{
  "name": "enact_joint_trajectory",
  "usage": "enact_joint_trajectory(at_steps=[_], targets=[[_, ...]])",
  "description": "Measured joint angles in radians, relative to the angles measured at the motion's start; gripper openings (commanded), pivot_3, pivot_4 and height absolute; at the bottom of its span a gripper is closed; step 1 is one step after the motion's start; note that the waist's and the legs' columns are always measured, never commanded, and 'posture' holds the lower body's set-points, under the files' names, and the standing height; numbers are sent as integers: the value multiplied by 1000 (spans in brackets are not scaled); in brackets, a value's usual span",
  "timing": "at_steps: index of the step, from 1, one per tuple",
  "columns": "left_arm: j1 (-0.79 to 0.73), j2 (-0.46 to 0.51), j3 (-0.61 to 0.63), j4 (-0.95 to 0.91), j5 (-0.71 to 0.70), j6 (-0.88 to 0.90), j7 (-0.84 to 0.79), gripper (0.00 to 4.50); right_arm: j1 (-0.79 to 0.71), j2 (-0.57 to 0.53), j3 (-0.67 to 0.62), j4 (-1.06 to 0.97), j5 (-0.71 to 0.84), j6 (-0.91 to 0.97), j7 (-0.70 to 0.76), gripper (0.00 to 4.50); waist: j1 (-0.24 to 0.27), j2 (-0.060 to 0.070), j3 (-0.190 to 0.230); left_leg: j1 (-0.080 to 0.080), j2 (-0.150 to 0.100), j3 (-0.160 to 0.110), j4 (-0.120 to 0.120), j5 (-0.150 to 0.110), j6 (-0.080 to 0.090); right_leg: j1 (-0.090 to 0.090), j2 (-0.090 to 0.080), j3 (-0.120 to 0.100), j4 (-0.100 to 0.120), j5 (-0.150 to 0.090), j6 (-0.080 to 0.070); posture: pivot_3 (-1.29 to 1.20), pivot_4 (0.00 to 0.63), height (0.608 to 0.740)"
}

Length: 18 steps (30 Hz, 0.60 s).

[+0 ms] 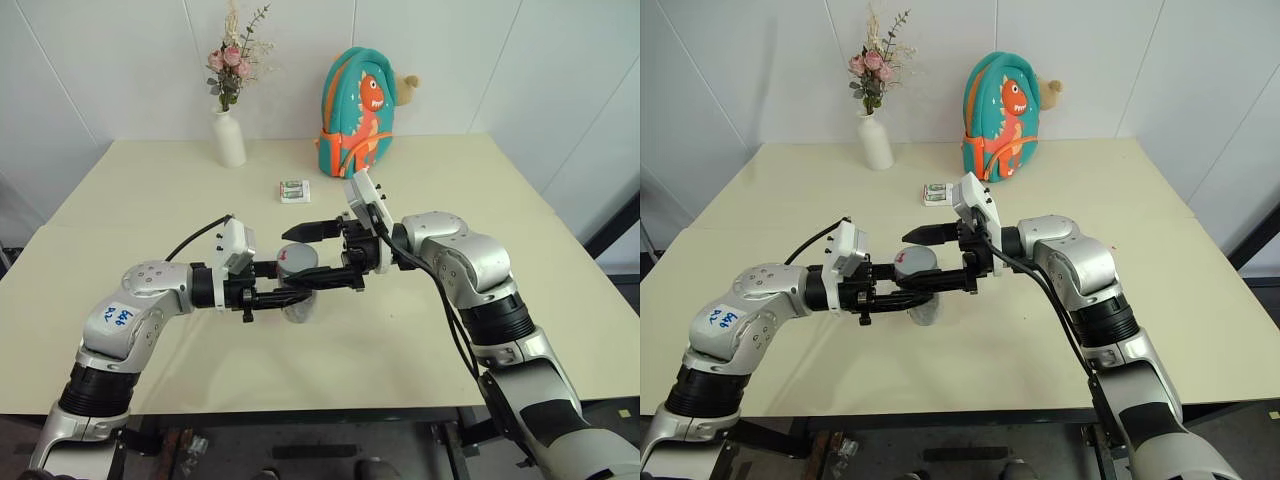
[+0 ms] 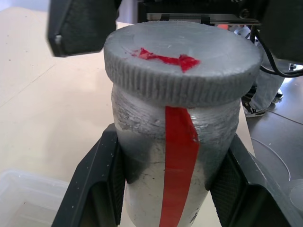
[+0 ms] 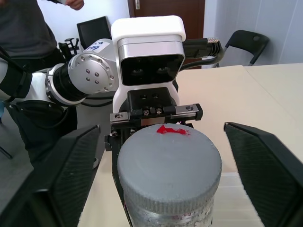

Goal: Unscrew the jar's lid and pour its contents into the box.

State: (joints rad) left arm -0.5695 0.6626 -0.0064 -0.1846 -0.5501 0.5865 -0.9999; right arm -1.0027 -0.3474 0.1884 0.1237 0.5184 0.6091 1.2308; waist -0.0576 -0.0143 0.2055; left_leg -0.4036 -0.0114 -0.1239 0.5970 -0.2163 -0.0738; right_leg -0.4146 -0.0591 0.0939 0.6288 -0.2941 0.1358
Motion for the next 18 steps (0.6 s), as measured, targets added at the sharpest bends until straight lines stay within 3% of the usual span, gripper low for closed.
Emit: enact_joint_trajectory(at_steps=[2, 3, 13, 18], targets=[[0, 0, 0, -1, 0, 0, -1, 1970, 0, 1, 0, 4, -4, 0, 0, 2607, 0, 0, 0, 0, 0, 0, 0, 0, 0, 0, 0, 0, 0, 0, 0, 0, 150, 740], [0, 0, 0, -1, 0, 0, 0, 1970, 0, 3, 0, 6, -5, -2, 0, 2554, 0, 0, 0, 0, 0, 0, 0, 0, 0, 0, 0, 0, 0, 0, 0, 0, 150, 740], [9, 3, 10, -6, 0, -3, 4, 1970, -3, 30, -21, 35, 24, 25, -16, 2554, 0, 0, 0, 0, 0, 0, 0, 0, 0, 0, 0, 0, 0, 0, 0, 0, 150, 740], [18, 7, 14, -9, 0, -5, 2, 1970, -103, 82, -209, 67, 208, 175, -116, 2554, 0, 0, 0, 0, 0, -1, 0, 0, 0, 0, 0, 0, 0, 0, 0, 0, 150, 740]])
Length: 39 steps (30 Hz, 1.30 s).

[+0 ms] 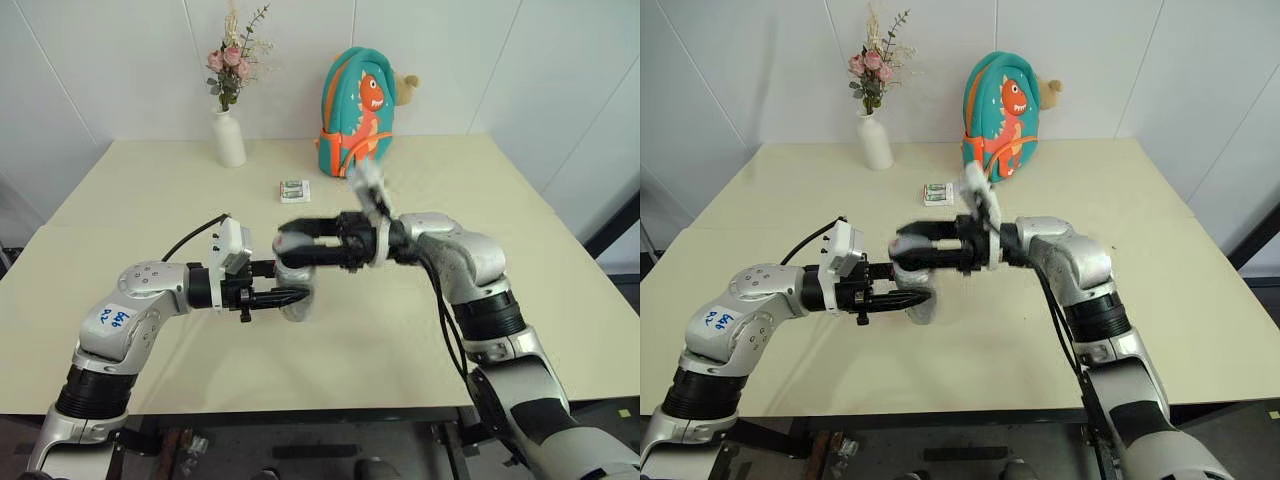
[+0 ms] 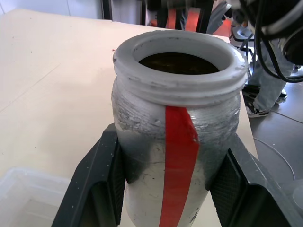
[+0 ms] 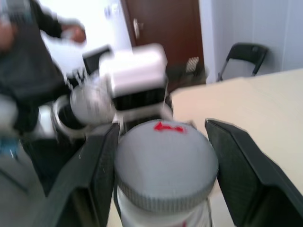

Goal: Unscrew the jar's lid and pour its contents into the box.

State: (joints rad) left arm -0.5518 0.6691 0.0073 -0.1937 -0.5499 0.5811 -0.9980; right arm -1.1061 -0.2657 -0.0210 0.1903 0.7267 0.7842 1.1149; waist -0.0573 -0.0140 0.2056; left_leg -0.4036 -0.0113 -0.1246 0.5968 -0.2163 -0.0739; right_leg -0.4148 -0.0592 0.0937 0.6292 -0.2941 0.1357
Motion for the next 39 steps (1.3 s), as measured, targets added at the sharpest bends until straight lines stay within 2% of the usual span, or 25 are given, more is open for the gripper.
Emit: enact_joint_trajectory(at_steps=[4, 9, 12, 15, 19, 26, 30, 32, 36, 39], targets=[[17, 10, 1, -7, 0, 1, 1, 1970, -13, -24, -80, -3, 35, -9, -63, 2554, 1, 0, 0, 0, 0, 0, 0, 0, 0, 0, 0, 0, -1, 0, 0, 0, 150, 740], [38, 23, 34, -35, -1, 2, 11, 1970, 103, -137, -94, 52, -124, -165, -144, 2554, 5, 0, 0, -1, -1, 1, 0, 0, 0, 0, -1, 0, -2, 0, 0, 0, 150, 740], [48, 24, 55, -47, -7, 5, 23, 1970, 200, -204, -77, 76, -264, -334, -188, 2554, 4, 0, 0, -1, -1, 1, 0, 0, 0, 0, -1, 0, -2, 0, 0, 0, 150, 740], [50, 33, 71, -48, -12, 8, 26, 1970, 298, -226, -66, 191, -402, -559, -248, 2554, -3, 0, 0, 0, -1, 3, 0, 0, 0, 0, -1, 2, -1, 0, 0, 0, 150, 740], [48, 32, 71, -46, -13, 8, 28, 1970, 338, -222, -68, 420, -499, -760, -320, 2554, -8, 0, 0, 1, -1, 5, 0, 1, 1, 0, 0, 4, 0, 0, 1, 0, 150, 740], [25, 21, 70, -34, -13, 9, 32, 1970, 361, -201, -68, 650, -542, -873, -339, 2554, -11, 0, 0, 2, -1, 5, 0, 1, 1, 1, 0, 4, -1, 1, 1, 0, 150, 740], [23, 18, 70, -34, -13, 10, 37, 1970, 363, -187, -76, 686, -538, -892, -323, 3938, -18, 0, 0, 2, -1, 4, 1, 1, 1, 2, 0, 4, 0, 1, 2, 0, 150, 740], [23, 18, 70, -34, -13, 10, 38, 1970, 363, -187, -85, 689, -527, -884, -304, 4449, -20, 0, 0, 3, -1, 4, 1, 1, 1, 2, 0, 4, 0, 1, 2, 0, 150, 740], [23, 18, 71, -34, -14, 19, 45, 1970, 361, -193, -106, 660, -491, -831, -251, 4449, -24, 0, 0, 3, -1, 4, 2, 1, 1, 2, 0, 4, 0, 1, 3, 0, 150, 740], [20, 22, 91, -31, -23, 31, 51, 1970, 365, -210, -102, 511, -446, -732, -177, 4449, -28, 1, 0, 2, -1, 4, 2, 1, 1, 2, 0, 4, 1, 1, 3, 0, 150, 740]])
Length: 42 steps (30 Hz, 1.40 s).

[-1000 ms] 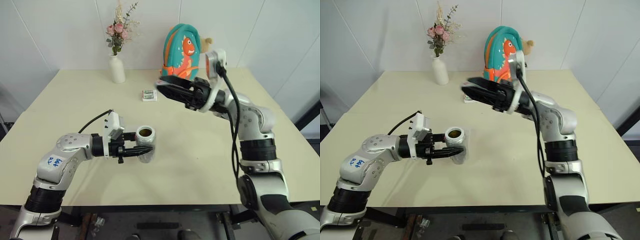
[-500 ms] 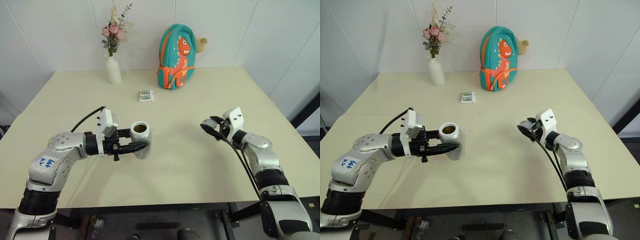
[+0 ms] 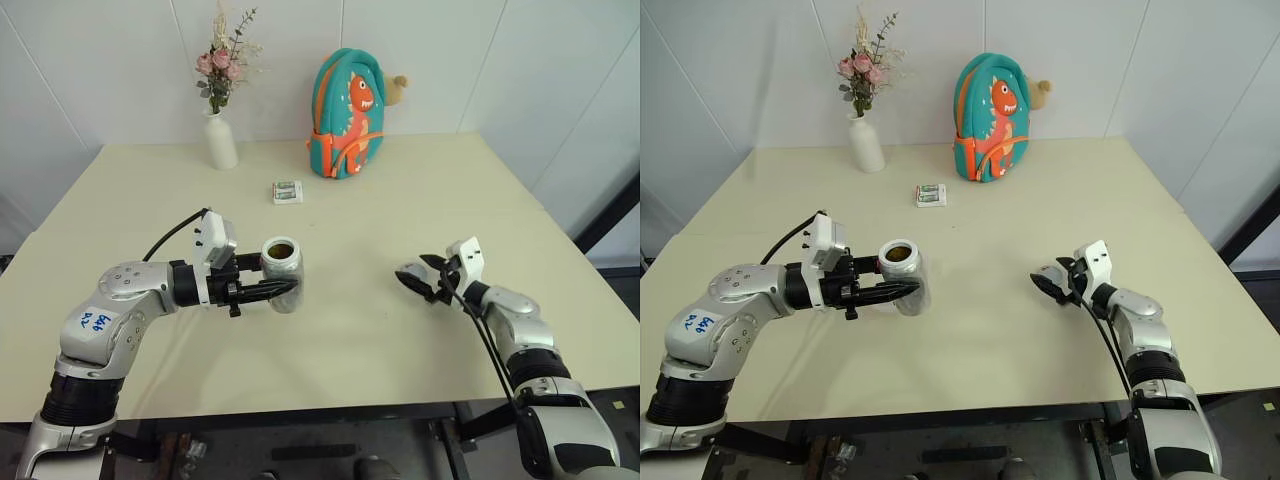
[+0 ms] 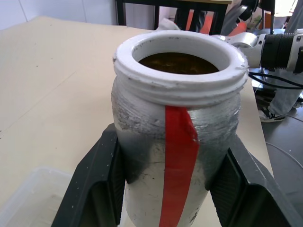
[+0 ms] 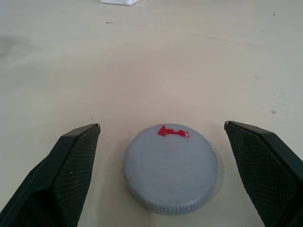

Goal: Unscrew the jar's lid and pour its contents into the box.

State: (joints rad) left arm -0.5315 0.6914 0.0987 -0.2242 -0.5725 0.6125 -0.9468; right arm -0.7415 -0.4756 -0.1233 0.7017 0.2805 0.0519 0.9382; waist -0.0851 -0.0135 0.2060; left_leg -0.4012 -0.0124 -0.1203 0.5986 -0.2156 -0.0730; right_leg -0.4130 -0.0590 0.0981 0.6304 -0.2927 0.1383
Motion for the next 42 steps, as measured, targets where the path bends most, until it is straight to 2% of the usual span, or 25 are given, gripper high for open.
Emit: enact_joint_trajectory(at_steps=[6, 10, 14, 21, 28, 31, 36, 39, 42], targets=[[-2, 81, 56, 30, -3, -4, -12, 1970, 36, -94, 66, -451, 115, 252, 166, 4449, 4, 0, 0, 0, 0, -1, 0, 0, 0, 0, 1, 0, 0, 0, 0, 0, 150, 740], [-9, 127, 90, 97, 5, -5, -9, 1970, 27, -101, 103, -611, 153, 349, 196, 4449, 4, 0, 0, 0, 0, -1, 1, 0, 0, 1, 1, 0, -1, 0, 0, 0, 150, 740], [-24, 206, 102, 208, 71, -50, -8, 1970, -18, -102, 135, -748, 191, 431, 199, 4449, 5, 0, 0, 0, 1, -1, 1, 0, 0, 0, 1, -1, -1, 0, -1, 0, 150, 740], [-46, 210, 86, 395, 177, -165, -5, 1970, -1, -77, 214, -779, 166, 435, 183, 4449, 21, 0, 0, -1, 0, -1, 0, 0, 0, -1, 0, -1, -2, 0, -1, 0, 150, 740], [-154, 78, -35, 509, 351, -280, 133, 1970, 5, -46, 222, -751, 161, 427, 163, 4449, 41, -1, 0, -2, -1, -2, 1, 0, 0, 0, -1, -2, -2, 0, 0, 0, 150, 740], [-181, 28, -102, 555, 448, -339, 202, 1970, 5, -41, 222, -749, 162, 427, 159, 4449, 42, -1, 0, -2, -1, -1, 1, 0, 0, -1, -1, -2, -2, 0, 0, 0, 150, 740], [-239, 18, -192, 591, 649, -495, 351, 1970, 7, -41, 208, -738, 162, 427, 150, 4449, 37, -1, 0, -3, -1, -2, 0, 0, 0, -2, -1, -2, -1, 0, 0, 0, 150, 740], [-295, 96, -298, 592, 916, -691, 541, 1970, 16, -41, 191, -735, 165, 428, 138, 4449, 36, -1, 0, -3, -1, -1, 0, 0, 0, -2, -1, -1, -2, 1, 1, 0, 150, 740], [-374, 176, -427, 596, 1273, -838, 849, 1970, 27, -40, 189, -734, 171, 429, 126, 4449, 38, -1, 0, -3, -2, -1, 0, 0, 0, -2, -2, -1, -2, 1, 1, 0, 150, 740]])
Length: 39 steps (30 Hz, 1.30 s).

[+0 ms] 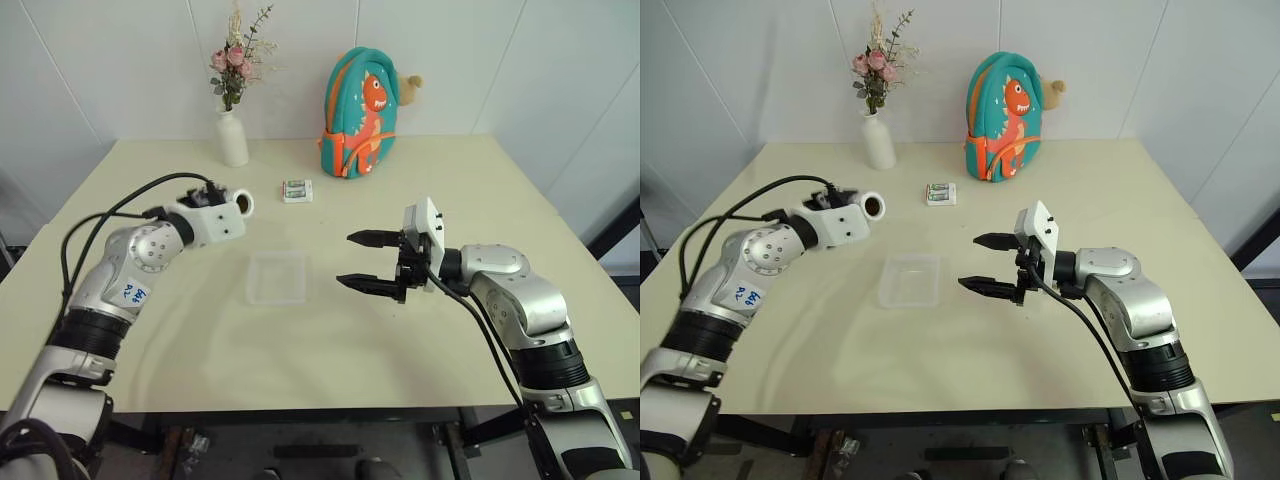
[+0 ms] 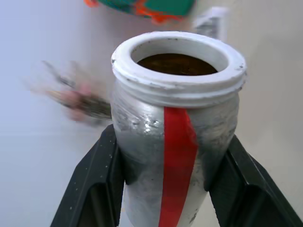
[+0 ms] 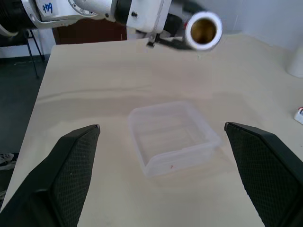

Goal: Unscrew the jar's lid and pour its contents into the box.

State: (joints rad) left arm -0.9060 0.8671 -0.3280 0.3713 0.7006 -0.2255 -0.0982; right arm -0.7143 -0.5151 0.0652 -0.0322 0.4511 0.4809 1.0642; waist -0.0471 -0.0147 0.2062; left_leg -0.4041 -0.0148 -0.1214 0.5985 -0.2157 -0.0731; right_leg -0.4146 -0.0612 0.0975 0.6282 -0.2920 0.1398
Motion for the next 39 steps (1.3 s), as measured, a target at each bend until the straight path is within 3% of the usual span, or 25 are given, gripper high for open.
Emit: enact_joint_trajectory(at_steps=[5, 12, 17, 28, 33, 36, 39], targets=[[-39, 32, -166, 1, 371, -122, 324, 1970, 19, 18, -5, -5, 13, 3, -30, 4449, 1, 0, 0, 0, 0, 0, 0, 0, 1, 0, 0, 0, 1, 0, 1, 0, 150, 740], [-39, -4, -240, 84, 612, -45, 552, 1970, 40, 31, -35, -26, 45, 25, -84, 4449, -6, 0, 0, 0, -1, 0, 0, 1, 2, 0, 0, 0, 4, 0, 1, 0, 150, 740], [-36, -21, -248, 111, 642, -22, 633, 1970, 66, 38, -39, -47, 61, 42, -110, 4449, -5, 0, 0, -1, -1, -1, 1, 1, 2, -1, 0, 0, 5, 0, 1, 0, 150, 740], [-36, -10, -227, 62, 642, 3, 641, 1970, 66, 51, -39, -47, 83, 41, -119, 4449, -7, 0, 0, 0, -1, 0, 2, 1, 2, -1, 0, 0, 7, 0, 1, 0, 150, 740], [-31, 52, -194, 62, 551, -113, 584, 1970, 66, 51, -39, -45, 83, 41, -119, 4449, -9, 0, 0, 0, -1, -1, 3, 2, 2, -1, 0, 0, 9, 0, 1, 0, 150, 740], [66, -3, -60, 80, 179, -192, 323, 1970, 66, 51, -39, -45, 84, 41, -117, 4449, -7, 0, 0, 0, -1, 0, 3, 2, 2, -1, -1, 0, 9, 0, 1, 0, 150, 740], [150, -110, 79, 89, -190, -88, 42, 1970, 66, 50, -39, -45, 84, 41, -116, 4449, -5, -1, 0, -1, -1, -1, 6, 2, 2, -1, 0, -1, 10, 0, 1, 0, 150, 740]])
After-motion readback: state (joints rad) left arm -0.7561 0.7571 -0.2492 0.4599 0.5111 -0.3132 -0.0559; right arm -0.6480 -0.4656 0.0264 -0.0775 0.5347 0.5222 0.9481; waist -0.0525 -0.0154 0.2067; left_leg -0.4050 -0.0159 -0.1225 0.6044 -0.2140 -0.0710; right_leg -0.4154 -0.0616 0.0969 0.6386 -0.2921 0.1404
